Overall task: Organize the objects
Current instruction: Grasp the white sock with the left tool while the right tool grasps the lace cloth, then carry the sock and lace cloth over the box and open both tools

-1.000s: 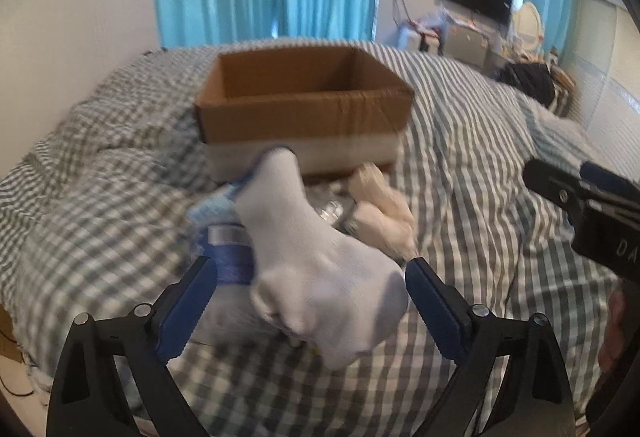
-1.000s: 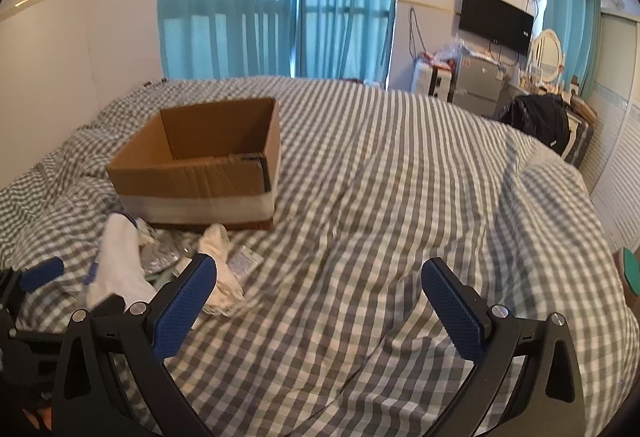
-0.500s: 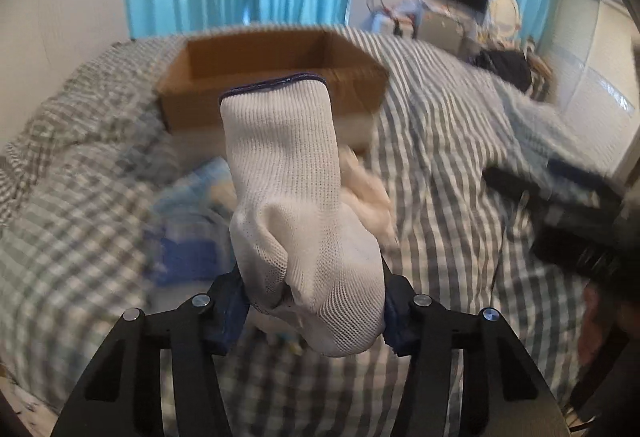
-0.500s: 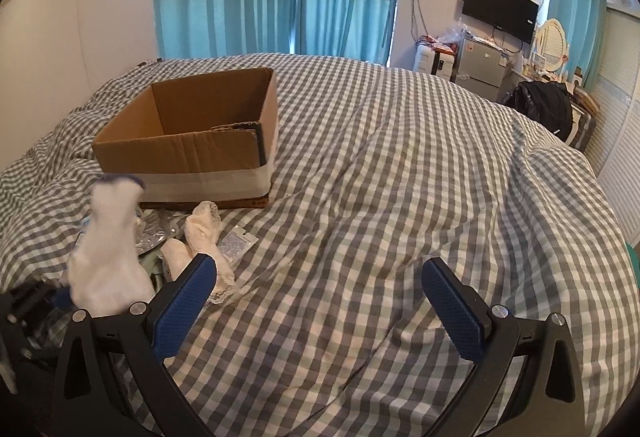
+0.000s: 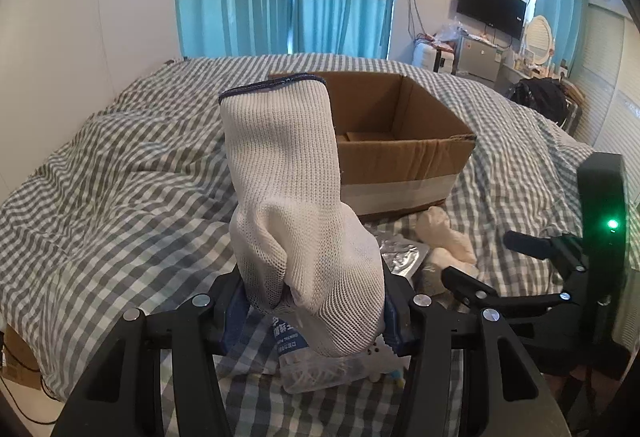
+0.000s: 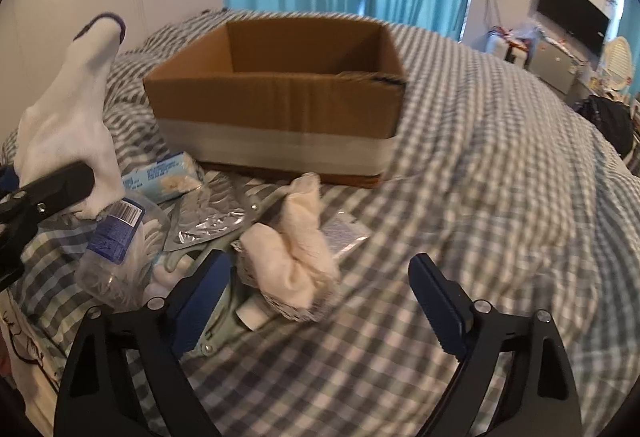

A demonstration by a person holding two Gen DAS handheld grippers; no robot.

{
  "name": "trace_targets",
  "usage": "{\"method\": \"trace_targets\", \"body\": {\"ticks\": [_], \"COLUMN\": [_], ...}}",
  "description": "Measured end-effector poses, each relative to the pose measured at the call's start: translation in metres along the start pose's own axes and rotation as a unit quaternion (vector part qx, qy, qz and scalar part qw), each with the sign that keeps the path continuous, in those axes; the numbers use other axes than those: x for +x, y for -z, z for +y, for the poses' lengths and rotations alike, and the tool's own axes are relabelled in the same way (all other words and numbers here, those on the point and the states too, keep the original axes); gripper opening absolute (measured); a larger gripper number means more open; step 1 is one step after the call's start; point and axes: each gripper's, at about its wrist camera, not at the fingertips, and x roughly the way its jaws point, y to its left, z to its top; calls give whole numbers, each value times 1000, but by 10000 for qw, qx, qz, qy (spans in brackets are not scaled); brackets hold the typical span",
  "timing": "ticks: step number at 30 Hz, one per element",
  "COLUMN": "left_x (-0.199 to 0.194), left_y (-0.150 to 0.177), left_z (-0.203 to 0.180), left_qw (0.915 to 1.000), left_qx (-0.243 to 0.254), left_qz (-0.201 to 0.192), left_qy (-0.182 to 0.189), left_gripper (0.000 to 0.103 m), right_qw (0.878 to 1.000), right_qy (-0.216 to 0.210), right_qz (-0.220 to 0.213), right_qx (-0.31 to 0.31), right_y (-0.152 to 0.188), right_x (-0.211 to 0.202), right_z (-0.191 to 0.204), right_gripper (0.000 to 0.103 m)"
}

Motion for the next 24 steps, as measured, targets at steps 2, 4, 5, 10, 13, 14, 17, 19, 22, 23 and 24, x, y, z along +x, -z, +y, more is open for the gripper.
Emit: {"method": "trace_targets", "body": {"ticks": [2,4,5,10,13,14,17,19,22,23,24], "left_x": [2,6,7,3,-7,-9,-26,-38,-55,-58,-61], "left_y": [3,6,5,5,4,2,-5,-13,-32,-39,-46], "left_z": [-1,2,2,1,-2,-1,-5,-8,-13,-13,-14], "left_qw": [10000,10000,10000,9999,10000,10000,9999,9997,9988,9985,9980], "left_qx": [-10,-19,-17,-23,-38,-39,-22,-29,29,46,53], "left_qz": [38,78,88,95,61,35,-122,-230,-460,-519,-580], "left_qy": [23,6,-2,-69,-55,-41,4,93,170,194,230], "left_gripper": [55,55,55,55,55,55,55,55,55,55,55], "right_qw": [9999,9997,9996,9992,9997,9998,9996,9990,9968,9959,9948], "right_qy": [-59,-117,-123,-190,-182,-186,-187,-173,-80,-55,-33], "right_qz": [102,228,270,348,153,91,-188,-403,-788,-893,-1006], "right_qx": [3,24,18,-32,-60,-49,-21,-9,-78,-103,-124], "right_y": [-2,-1,-1,4,5,4,1,-2,-13,-17,-23], "right_x": [10,19,22,24,4,-1,-26,-47,-82,-90,-100], "right_z": [1,1,2,1,1,0,-3,-5,-9,-10,-12], "right_gripper": [78,67,56,22,18,17,17,17,17,17,17]}}
